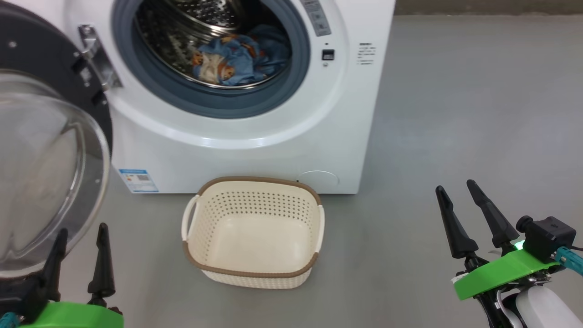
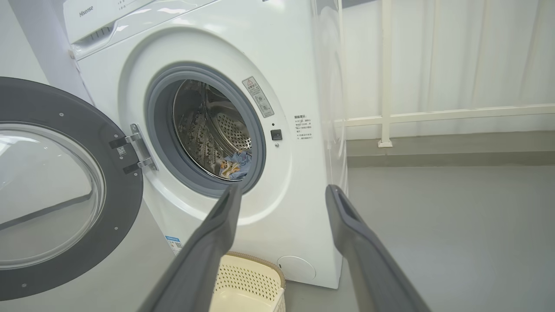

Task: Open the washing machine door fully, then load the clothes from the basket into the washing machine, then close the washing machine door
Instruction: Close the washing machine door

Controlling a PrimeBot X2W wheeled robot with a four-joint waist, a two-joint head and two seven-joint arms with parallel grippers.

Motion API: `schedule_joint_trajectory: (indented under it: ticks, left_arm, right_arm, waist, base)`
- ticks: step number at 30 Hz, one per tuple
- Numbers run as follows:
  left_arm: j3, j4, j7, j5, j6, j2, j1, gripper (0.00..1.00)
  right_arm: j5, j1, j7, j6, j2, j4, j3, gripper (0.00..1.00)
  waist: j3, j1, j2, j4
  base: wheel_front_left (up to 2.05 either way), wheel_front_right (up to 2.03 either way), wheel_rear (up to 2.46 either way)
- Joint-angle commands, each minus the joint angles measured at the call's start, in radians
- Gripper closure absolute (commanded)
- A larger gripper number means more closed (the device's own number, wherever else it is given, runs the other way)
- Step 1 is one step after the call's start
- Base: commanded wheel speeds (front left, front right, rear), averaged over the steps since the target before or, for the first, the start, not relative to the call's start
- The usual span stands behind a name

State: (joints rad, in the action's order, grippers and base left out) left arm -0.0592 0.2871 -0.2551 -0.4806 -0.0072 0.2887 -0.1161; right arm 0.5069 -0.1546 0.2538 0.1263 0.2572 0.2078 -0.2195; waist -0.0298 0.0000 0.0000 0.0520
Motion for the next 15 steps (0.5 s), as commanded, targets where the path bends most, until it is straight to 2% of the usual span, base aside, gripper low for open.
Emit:
schedule_joint_trajectory:
  ticks: [1, 15]
  left_arm:
    - [0.037, -0.018, -0.006, 0.014, 0.008, 0.023, -0.013, 0.00]
    - [0.039, -0.024, -0.006, 0.019, 0.025, 0.026, -0.002, 0.00]
  right_arm:
    - [0.011, -0.007, 0.008, 0.004, 0.018, -0.019, -0.015, 0.00]
    - [0.024, -0.005, 0.008, 0.004, 0.014, -0.006, -0.024, 0.00]
  waist:
    - [0.011, 0.0000, 0.0000, 0.046]
    - [0.032, 0.0000, 0.0000, 0.250]
  base:
    - [0.00, 0.00, 0.00]
    - [0.00, 0.00, 0.00]
